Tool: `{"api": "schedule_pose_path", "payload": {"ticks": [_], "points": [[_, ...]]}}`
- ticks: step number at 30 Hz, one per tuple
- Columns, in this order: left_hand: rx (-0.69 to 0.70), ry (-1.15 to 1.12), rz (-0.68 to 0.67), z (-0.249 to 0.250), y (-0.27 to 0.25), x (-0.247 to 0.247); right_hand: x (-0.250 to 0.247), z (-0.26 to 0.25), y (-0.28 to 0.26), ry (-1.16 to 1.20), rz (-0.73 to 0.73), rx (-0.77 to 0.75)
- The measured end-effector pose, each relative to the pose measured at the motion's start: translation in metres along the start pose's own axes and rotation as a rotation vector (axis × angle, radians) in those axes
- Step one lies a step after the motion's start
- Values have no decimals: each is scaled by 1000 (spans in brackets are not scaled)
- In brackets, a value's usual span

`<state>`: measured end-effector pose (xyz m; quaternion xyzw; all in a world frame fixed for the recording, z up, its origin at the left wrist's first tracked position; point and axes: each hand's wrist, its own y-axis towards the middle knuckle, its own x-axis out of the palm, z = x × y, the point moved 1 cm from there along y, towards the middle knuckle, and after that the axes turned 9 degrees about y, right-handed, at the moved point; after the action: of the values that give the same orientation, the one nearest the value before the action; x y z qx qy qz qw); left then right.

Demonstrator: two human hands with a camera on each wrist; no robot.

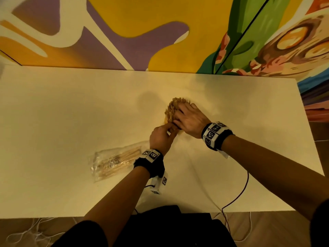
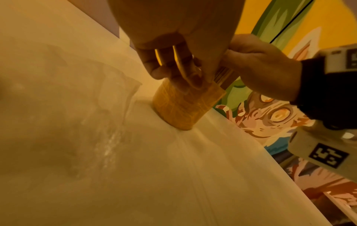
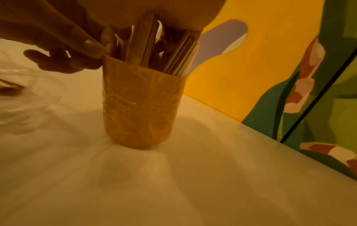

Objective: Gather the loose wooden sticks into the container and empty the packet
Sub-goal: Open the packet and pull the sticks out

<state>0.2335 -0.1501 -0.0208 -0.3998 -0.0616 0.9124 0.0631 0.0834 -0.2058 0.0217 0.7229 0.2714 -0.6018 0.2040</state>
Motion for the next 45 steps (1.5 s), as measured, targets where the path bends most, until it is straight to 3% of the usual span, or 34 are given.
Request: {"api": "schedule_pose_path", "payload": {"ticks": [4,8,12,13,15,18,22,24,27,31,34,36,40,45], "points": [[11,-170,-11,-8,-12,-19,-8,-4,-8,95,-2,52],[-68,-264,30,-42,-41,-56,-21,-7,-18,186,118,170],[-127,-45,152,-106,-83,-96,-34,-29,-36,280,266,151],[-122,44,162,-121,-91,-103,-30,-39,-43,359,251,108],[-114,273,58,-147,-101,-110,-11,-62,-57,617,138,103],[-89,495,-200,-170,-105,-102,36,-83,-63,905,6,367],[-49,590,-277,-171,-96,-85,87,-97,-47,1356,92,863],[-48,642,-297,-167,-91,-81,93,-106,-37,1543,140,965],[-10,647,-315,-162,-88,-80,88,-120,-29,1686,77,953],[62,621,-348,-157,-91,-77,84,-134,-31,1741,-137,992],[78,605,-387,-156,-97,-76,76,-139,-35,1664,-218,952],[104,574,-385,-153,-103,-76,68,-135,-42,1611,-184,897],[64,408,-398,-139,-113,-82,57,-124,-56,1598,-76,934],[17,88,-481,-118,-124,-91,46,-122,-60,1519,-139,884]]}}
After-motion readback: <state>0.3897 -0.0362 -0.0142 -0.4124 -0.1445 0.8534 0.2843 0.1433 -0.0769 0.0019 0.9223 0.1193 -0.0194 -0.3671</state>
